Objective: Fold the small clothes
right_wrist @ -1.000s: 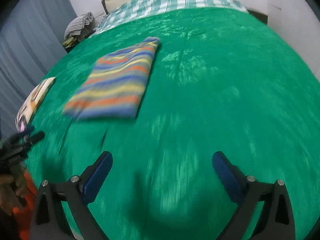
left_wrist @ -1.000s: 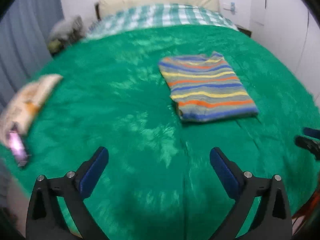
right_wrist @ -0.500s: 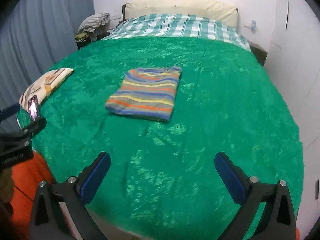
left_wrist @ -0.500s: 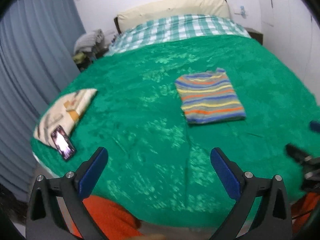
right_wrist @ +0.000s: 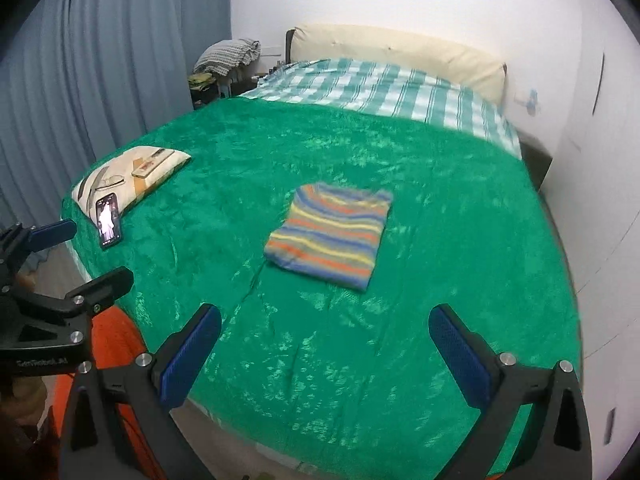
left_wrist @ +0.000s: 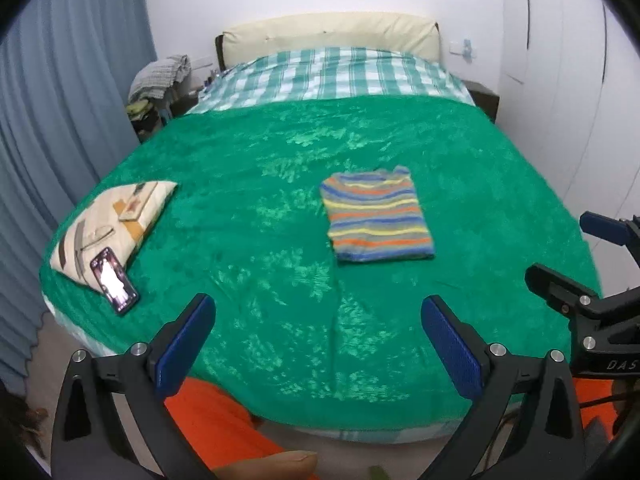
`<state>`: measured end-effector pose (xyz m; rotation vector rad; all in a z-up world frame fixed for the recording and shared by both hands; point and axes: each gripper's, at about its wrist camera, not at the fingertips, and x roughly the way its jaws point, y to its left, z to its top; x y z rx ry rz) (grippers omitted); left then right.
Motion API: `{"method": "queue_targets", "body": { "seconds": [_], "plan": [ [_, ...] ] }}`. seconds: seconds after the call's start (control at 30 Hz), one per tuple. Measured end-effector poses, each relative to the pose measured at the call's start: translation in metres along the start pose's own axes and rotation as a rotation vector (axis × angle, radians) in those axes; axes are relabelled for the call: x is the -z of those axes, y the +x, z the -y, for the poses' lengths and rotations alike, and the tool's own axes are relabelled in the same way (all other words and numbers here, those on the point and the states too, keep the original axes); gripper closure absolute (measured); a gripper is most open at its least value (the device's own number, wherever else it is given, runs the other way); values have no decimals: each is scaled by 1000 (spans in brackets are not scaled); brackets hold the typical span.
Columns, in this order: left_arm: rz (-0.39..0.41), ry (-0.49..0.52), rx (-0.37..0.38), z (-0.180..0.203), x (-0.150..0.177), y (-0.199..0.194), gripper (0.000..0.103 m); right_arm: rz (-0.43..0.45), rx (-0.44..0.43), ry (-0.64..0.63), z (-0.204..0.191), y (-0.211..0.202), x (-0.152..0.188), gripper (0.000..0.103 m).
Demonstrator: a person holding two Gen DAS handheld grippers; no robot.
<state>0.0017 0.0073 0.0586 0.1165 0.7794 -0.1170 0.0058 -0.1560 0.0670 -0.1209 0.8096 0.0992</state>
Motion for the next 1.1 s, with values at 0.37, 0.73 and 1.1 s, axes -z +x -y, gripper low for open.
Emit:
{"method": "queue_targets", "body": {
  "seconds": [0.37,0.73,1.1],
  "plan": [
    [-39,-88,0,-6,14,4,1,-39,13,200,7,-21,44,1],
    [-6,-77,-15,-4,13,0,1,-30,96,157,7,-22,43,1],
    [5,-65,-29,2,12,0,1,-47,75,176,8,-13,47,1]
  ]
}}
